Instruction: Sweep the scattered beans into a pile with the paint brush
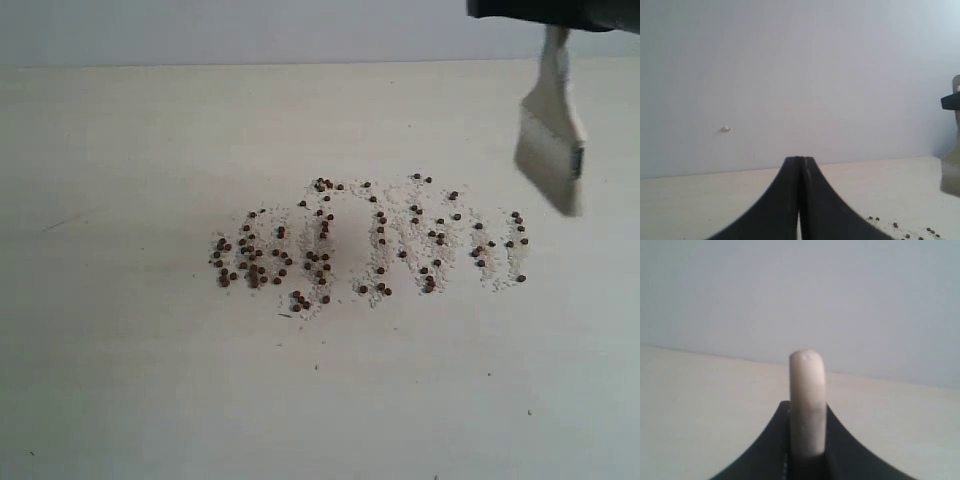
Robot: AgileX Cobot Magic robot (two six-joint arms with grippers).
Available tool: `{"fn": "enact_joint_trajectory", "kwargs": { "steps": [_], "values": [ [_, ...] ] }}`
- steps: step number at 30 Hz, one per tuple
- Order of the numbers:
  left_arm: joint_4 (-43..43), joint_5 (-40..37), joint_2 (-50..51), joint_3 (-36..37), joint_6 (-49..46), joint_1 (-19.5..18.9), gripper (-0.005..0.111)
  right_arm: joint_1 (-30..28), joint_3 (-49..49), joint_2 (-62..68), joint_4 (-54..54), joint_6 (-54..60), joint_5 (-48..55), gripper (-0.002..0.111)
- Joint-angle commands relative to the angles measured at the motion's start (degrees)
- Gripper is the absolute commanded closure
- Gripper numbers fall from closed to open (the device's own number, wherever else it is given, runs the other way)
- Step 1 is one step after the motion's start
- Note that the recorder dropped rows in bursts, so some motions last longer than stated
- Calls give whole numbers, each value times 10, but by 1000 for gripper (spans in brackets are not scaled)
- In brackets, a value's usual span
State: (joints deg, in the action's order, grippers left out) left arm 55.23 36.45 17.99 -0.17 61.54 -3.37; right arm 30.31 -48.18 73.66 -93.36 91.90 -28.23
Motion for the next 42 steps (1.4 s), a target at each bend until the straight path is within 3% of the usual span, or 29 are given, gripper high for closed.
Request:
{"fn": "enact_joint_trajectory", "kwargs": {
  "steps": [1,6,9,11,15,19,23,34,37,42],
  "values": [
    [0,3,-4,2,1,-1,107,0,42,-22,208,-213,-122,108],
    [0,3,-4,2,1,-1,107,0,141,-35,581,-702,-157,108],
    [0,3,-4,2,1,-1,107,11,184,-17,697,-919,-205,108],
    [0,3,-4,2,1,-1,107,32,199,7,708,-982,-254,108],
    [0,3,-4,2,1,-1,107,98,197,66,676,-987,-304,108],
    [0,3,-4,2,1,-1,107,177,198,153,596,-1014,-417,108],
    [0,3,-4,2,1,-1,107,236,155,250,543,-1040,-417,108],
    [0,3,-4,2,0,-1,107,325,-66,420,472,-994,-417,108],
    [0,3,-4,2,0,-1,107,341,-105,450,420,-946,-417,108],
    [0,3,-4,2,0,-1,107,343,-134,487,420,-951,-417,108]
  ]
}}
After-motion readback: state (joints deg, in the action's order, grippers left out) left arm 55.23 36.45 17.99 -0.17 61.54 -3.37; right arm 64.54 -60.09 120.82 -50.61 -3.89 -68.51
